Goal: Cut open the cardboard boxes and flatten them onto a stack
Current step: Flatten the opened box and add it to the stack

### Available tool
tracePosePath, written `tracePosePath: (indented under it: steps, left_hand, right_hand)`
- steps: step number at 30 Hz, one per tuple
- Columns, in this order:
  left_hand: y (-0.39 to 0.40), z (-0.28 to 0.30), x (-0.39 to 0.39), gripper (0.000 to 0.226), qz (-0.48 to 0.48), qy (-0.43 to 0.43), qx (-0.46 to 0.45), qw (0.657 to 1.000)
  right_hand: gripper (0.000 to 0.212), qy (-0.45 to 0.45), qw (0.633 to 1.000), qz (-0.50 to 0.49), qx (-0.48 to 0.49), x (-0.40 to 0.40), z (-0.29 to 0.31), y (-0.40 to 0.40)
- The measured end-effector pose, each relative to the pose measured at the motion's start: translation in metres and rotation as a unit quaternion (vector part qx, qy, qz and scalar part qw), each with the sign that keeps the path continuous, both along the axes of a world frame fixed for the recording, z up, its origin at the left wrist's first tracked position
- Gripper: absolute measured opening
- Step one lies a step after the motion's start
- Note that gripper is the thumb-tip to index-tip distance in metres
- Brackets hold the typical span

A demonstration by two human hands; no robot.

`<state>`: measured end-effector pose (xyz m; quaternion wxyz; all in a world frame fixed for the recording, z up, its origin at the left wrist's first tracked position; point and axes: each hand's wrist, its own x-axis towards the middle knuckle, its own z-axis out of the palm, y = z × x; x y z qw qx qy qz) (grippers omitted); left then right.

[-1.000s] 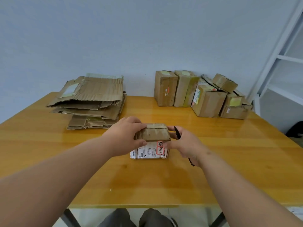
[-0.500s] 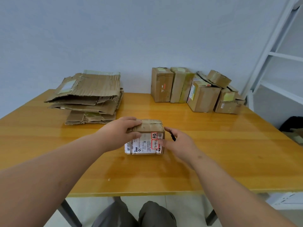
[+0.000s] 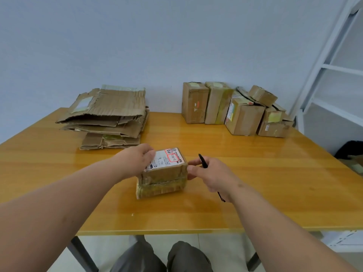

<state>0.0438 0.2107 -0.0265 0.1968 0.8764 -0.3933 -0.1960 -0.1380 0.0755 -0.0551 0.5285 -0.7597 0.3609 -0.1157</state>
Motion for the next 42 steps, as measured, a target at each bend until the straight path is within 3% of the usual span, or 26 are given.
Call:
tracePosePath:
  steps: [3, 5, 8, 12, 17, 19, 28, 42]
  left_hand:
    - [-0.002, 0.006, -0.009, 0.096, -0.089, -0.090, 0.106, 0.986]
    - [-0.002, 0.006, -0.011, 0.110, -0.146, -0.160, 0.157, 0.964]
    - [-0.001, 0.003, -0.006, 0.100, -0.159, -0.176, 0.145, 0.961]
    - [-0.004, 0.006, -0.002, 0.082, -0.166, -0.172, 0.141, 0.961]
    - [-0.005, 0.012, 0.005, 0.058, -0.160, -0.062, 0.111, 0.979]
    - [-0.005, 0.013, 0.008, 0.054, -0.154, -0.022, 0.090, 0.984]
    - [-0.011, 0.008, 0.010, 0.046, -0.118, 0.037, 0.025, 0.992]
    - [-0.009, 0.009, 0.009, 0.049, -0.116, 0.036, 0.044, 0.992]
  right_hand:
    - [0.018, 0.007, 1.000, 0.004, -0.005, 0.003, -0.004, 0.004]
    - [0.018, 0.003, 1.000, -0.006, 0.006, 0.003, -0.008, 0.004]
    - [0.016, -0.004, 0.999, -0.033, 0.024, 0.001, -0.014, 0.002]
    - [0.030, -0.004, 0.995, -0.062, 0.076, -0.006, -0.020, -0.006]
    - [0.006, -0.049, 0.998, -0.019, 0.033, -0.012, -0.024, -0.011]
    - [0.007, -0.061, 0.998, -0.012, -0.008, -0.013, -0.024, -0.010]
    - [0.015, -0.105, 0.990, 0.009, -0.089, -0.002, -0.027, -0.003]
    - [0.023, -0.138, 0.986, 0.008, -0.094, 0.003, -0.028, -0.003]
